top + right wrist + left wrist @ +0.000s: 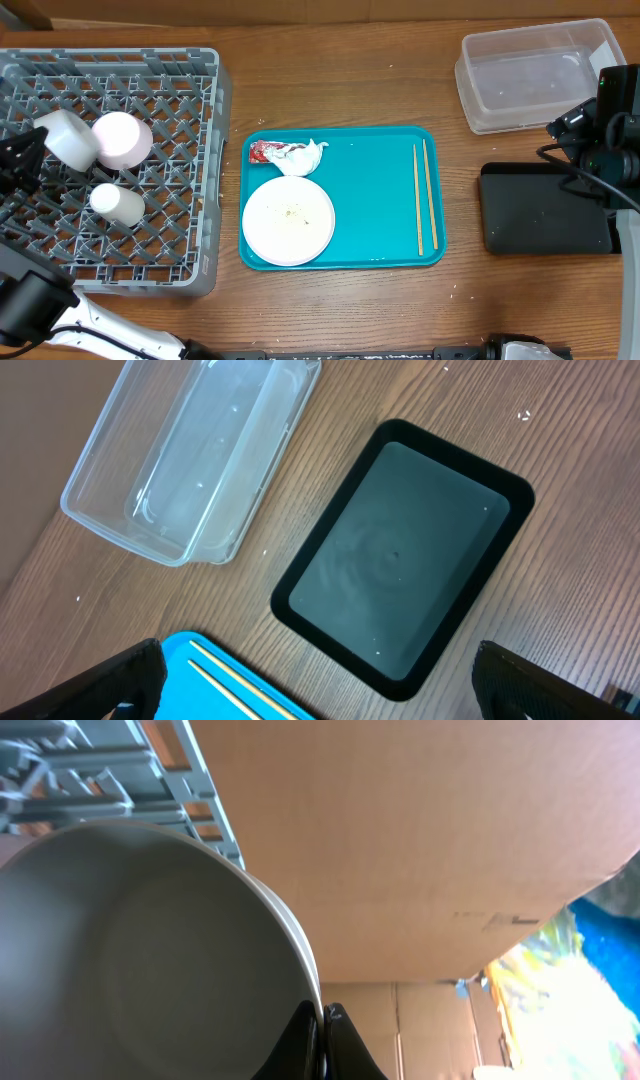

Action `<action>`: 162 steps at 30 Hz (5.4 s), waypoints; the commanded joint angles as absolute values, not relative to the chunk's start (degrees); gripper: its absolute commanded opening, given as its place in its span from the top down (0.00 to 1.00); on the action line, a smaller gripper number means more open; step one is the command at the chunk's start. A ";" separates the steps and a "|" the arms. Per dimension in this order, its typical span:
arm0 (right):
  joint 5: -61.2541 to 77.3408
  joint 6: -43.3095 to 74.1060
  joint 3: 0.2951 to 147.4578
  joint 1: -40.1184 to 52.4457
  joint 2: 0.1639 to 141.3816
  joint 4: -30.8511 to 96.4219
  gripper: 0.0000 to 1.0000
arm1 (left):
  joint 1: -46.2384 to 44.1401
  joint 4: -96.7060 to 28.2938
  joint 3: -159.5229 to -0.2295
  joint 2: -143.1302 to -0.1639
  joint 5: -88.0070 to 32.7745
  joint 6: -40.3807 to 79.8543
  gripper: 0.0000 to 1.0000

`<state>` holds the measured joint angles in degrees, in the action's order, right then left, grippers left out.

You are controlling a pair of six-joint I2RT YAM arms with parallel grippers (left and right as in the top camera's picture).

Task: Sort waste into correct bins and load items into the dishwasher
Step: 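Lower the saucer upside down into the rack and open the gripper, then push the saucer down into the rack slots with the left gripper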

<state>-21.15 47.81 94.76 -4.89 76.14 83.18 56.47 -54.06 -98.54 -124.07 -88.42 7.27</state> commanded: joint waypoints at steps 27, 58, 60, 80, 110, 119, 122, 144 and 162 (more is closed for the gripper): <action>-21.34 48.03 95.22 -5.23 76.01 83.05 0.00 | 61.04 -59.75 -98.45 -124.16 -90.61 -2.24 0.96; -21.34 48.03 95.22 -5.23 76.01 83.05 0.00 | 61.43 -60.31 -98.35 -124.18 -79.92 -4.69 0.85; -21.34 48.05 95.22 -5.23 76.01 83.05 0.00 | 61.58 -60.84 -98.35 -124.18 -79.92 -4.67 0.44; -21.34 48.05 95.22 -5.23 76.01 83.07 0.00 | 79.57 -67.61 -98.43 -120.97 -65.89 -0.16 0.00; -21.34 48.03 95.22 -5.23 76.01 83.05 0.00 | 63.40 -65.17 -100.40 -108.88 -56.12 9.56 0.96; -21.34 48.05 95.22 -5.23 76.01 83.07 0.00 | 47.42 -62.33 -100.29 -102.02 -6.42 12.67 0.96; -21.34 48.03 95.22 -5.23 76.01 83.05 0.00 | 41.54 -61.60 -100.12 -103.15 -1.32 12.64 0.96; -21.34 48.03 95.22 -5.23 76.01 83.05 0.00 | 29.34 -62.15 -100.12 -114.69 20.97 11.79 0.96; -21.34 48.03 95.22 -5.23 75.99 83.05 0.00 | 37.30 -68.34 -100.14 -115.52 25.41 17.63 0.96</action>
<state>-21.17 47.79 94.76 -4.91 76.14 83.18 35.55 -67.94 -99.70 -115.42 25.39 15.22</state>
